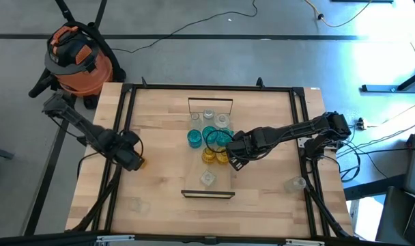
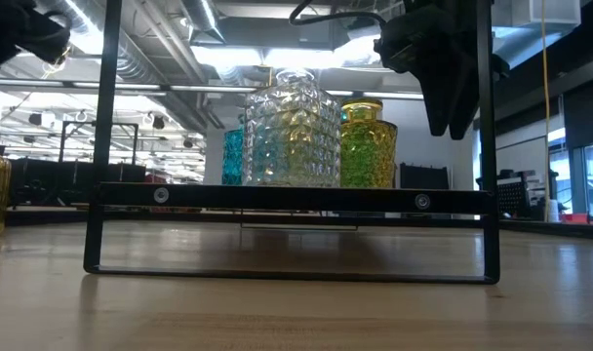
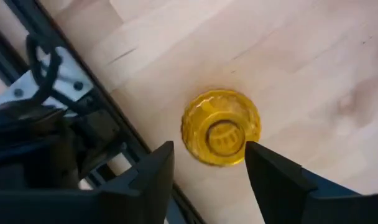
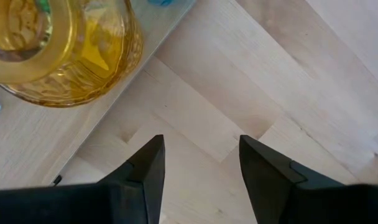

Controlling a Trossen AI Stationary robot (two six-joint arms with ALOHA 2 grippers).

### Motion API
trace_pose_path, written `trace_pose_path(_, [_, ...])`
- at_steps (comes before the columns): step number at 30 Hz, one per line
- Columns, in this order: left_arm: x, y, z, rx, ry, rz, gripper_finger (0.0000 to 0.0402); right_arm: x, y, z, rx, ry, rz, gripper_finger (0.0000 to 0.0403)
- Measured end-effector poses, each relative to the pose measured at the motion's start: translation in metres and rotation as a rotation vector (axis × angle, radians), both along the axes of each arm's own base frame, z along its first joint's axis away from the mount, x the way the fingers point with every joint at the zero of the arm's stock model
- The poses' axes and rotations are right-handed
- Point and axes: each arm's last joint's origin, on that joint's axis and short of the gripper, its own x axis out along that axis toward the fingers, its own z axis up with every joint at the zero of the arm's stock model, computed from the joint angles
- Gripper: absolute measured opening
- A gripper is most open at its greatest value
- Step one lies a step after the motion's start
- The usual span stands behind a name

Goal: Sort vases onto shelf
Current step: Put the yellow vase on the shelf aligned with the other yellow vase

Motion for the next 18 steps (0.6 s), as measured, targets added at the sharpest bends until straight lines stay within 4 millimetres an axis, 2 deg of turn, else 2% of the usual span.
trace_pose_path(5, [0.009, 0.003, -0.006, -0.058, -0.034, -0.002, 0.0190, 0.000, 0.000, 0.000, 0.000, 0.000, 0.000, 0.0170])
trace_pose_path(13, [0.010, 0.012, -0.018, -0.057, 0.031, 0.025, 0.0190, 0.000, 0.000, 0.000, 0.008, 0.001, -0.001, 0.0170])
trace_pose_path(18, [0.019, 0.013, -0.020, -0.084, -0.038, 0.004, 0.0190, 0.000, 0.000, 0.000, 0.011, 0.002, -0.001, 0.0170])
